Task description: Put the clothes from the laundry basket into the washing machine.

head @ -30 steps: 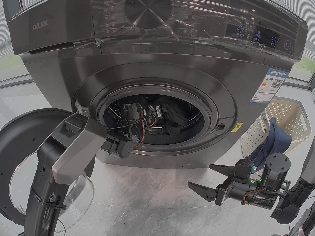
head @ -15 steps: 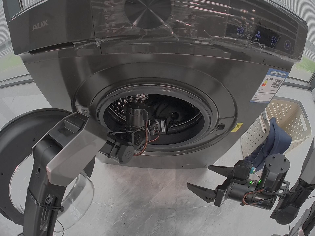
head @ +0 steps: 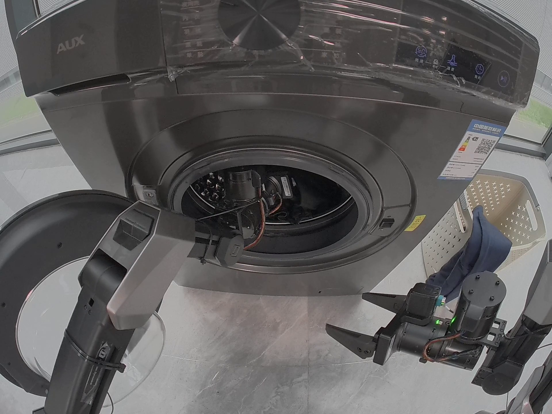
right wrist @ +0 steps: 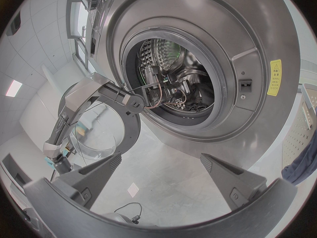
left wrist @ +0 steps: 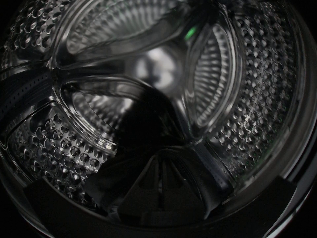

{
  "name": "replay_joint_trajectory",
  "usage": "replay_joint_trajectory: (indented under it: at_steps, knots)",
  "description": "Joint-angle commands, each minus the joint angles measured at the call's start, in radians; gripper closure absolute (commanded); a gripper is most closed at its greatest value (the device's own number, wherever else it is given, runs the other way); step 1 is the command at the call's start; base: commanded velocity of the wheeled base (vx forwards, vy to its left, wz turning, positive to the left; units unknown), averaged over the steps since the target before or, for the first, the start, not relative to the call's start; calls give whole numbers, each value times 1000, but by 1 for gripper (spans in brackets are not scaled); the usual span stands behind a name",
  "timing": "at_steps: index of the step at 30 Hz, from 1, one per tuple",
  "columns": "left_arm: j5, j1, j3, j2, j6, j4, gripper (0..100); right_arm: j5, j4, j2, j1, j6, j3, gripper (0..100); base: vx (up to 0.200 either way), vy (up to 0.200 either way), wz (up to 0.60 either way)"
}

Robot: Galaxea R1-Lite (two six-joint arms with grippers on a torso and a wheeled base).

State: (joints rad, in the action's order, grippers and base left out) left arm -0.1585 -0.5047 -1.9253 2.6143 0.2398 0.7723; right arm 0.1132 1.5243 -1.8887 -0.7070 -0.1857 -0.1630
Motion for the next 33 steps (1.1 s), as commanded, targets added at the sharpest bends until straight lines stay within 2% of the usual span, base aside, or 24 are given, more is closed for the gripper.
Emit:
replay_joint_trajectory:
  at_steps: [1, 3, 4, 10, 14, 15, 18, 19, 20, 25, 27, 28, 29, 30, 33]
  knots:
    - [-21, 12, -75, 79, 23, -1, 100, 0, 10, -18, 0, 0, 0, 0, 0, 0, 0]
    - [-21, 12, -75, 78, 21, -1, 100, 0, 10, -18, 0, 0, 0, 0, 0, 0, 0]
    - [-19, 12, -75, 76, 19, -4, 0, 0, 10, -18, 0, 0, 0, 0, 0, 0, 0]
    - [-16, 8, -75, 63, 26, -10, 0, 0, 10, -20, 0, 0, 2, 0, 0, 0, 0]
    - [-10, -29, 149, -94, 24, -10, 0, 0, 10, -21, 1, -1, 5, 0, 0, 0, 0]
    - [-6, -46, 255, -154, 21, -4, 0, 0, 10, -18, 3, 0, 5, 0, 0, 0, 0]
    - [-6, -89, 440, -255, 7, 13, 0, 0, 10, -12, 1, 0, 5, 0, 0, 0, 0]
    - [-6, -92, 459, -266, 6, 16, 0, 0, 10, -10, 1, 0, 5, 0, 0, 0, 0]
    - [-6, -103, 552, -312, -10, 42, 0, 0, 10, -9, 1, 0, 5, 0, 0, 0, 0]
    - [4, -130, 819, -408, -83, 208, 0, 0, 11, -9, 0, -1, 23, 0, 0, 0, 0]
    - [27, -150, 916, -447, -106, 269, 0, 0, 11, -6, -2, -1, 36, 0, 0, 0, 0]
    - [65, -176, 1017, -491, -114, 329, 0, 0, 11, 2, -2, -1, 42, 0, 0, 0, 0]
    - [65, -176, 1017, -491, -114, 329, 0, 0, 11, 2, -2, -1, 42, 0, 0, 0, 0]
    - [97, -216, 1128, -556, -109, 386, 0, 0, 11, 14, -2, -1, 45, 0, 0, 0, 0]
    - [108, -265, 1261, -648, -100, 432, 0, 0, 11, 34, -12, -1, 56, 0, 0, 0, 0]
